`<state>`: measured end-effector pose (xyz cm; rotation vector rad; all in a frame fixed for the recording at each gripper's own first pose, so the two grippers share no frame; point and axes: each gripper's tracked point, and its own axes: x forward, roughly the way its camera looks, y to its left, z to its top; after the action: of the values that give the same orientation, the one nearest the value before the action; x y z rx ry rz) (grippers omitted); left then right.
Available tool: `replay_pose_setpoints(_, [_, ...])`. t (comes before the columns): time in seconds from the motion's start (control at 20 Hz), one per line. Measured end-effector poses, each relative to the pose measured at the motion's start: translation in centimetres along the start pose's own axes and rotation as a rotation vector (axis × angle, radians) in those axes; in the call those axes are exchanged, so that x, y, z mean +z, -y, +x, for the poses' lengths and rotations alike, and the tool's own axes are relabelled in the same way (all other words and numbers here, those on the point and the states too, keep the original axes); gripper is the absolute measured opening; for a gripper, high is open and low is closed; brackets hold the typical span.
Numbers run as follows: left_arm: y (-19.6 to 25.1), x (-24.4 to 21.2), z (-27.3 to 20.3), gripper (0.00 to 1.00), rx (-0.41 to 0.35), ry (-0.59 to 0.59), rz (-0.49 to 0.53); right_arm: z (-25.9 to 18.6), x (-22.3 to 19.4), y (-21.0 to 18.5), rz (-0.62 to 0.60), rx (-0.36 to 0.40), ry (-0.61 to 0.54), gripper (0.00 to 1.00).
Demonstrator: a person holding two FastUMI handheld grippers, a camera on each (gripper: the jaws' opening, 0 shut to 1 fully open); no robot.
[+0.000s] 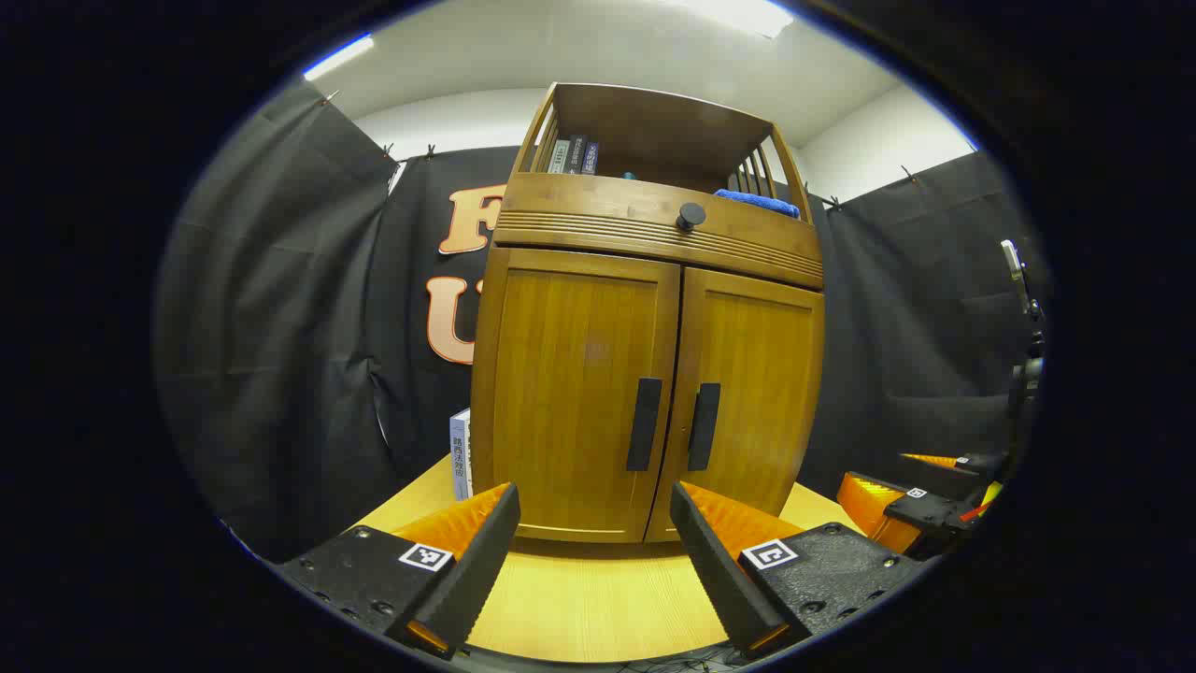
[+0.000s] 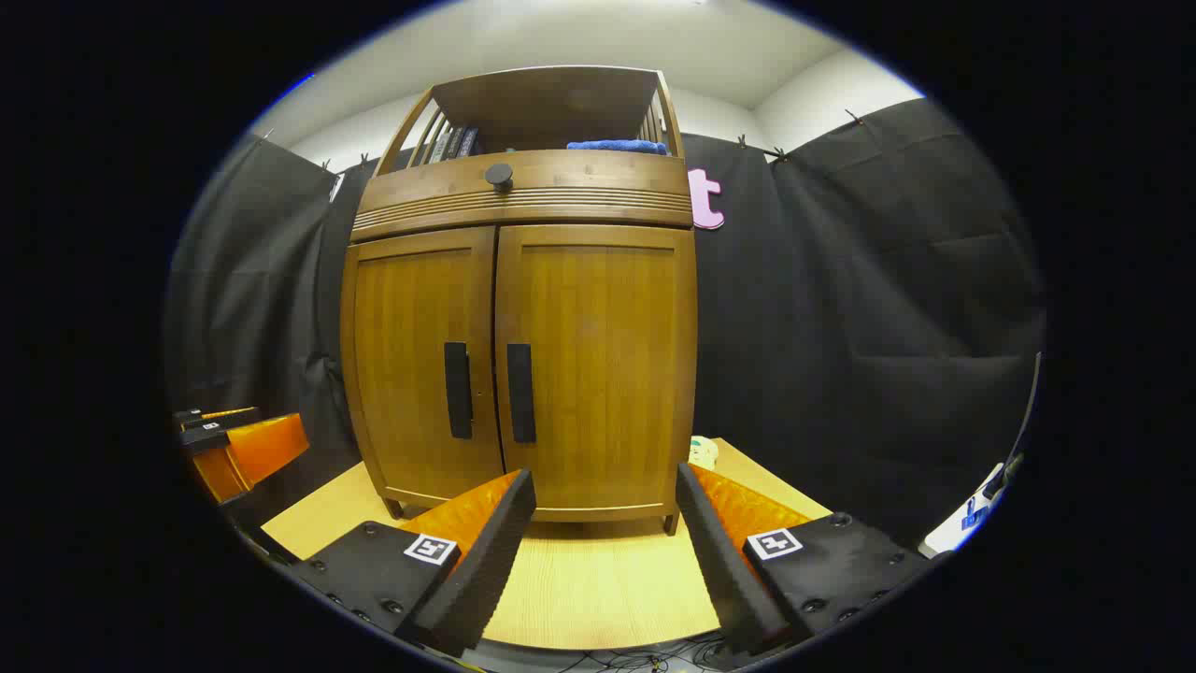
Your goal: Open the right door of the double-door shoe cabinet with the right hand, and open the left door with the left hand.
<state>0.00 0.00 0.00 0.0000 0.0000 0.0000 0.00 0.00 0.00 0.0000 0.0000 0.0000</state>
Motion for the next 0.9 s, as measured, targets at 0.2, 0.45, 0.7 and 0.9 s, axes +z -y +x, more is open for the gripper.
replay_pose_setpoints(0.2, [0.0, 0.03, 0.05, 0.98, 0.006, 0.004, 0.001, -0.05, 0.0, 0.03, -0.009, -0.005, 0.003, 0.98])
replay_pose_setpoints(0.45, [-0.04, -0.28, 0.0, 0.97, 0.001, -0.003, -0.003, -0.23, -0.12, 0.03, -0.011, -0.009, -0.004, 0.98])
replay_pose_setpoints(0.7, [-0.05, -0.46, -0.02, 0.97, 0.001, -0.006, 0.0, -0.31, -0.27, -0.04, -0.008, -0.008, -0.009, 0.98])
replay_pose_setpoints(0.9, [-0.03, -0.54, -0.07, 0.97, -0.003, -0.006, 0.004, -0.15, -0.64, -0.39, -0.005, 0.0, -0.018, 0.98])
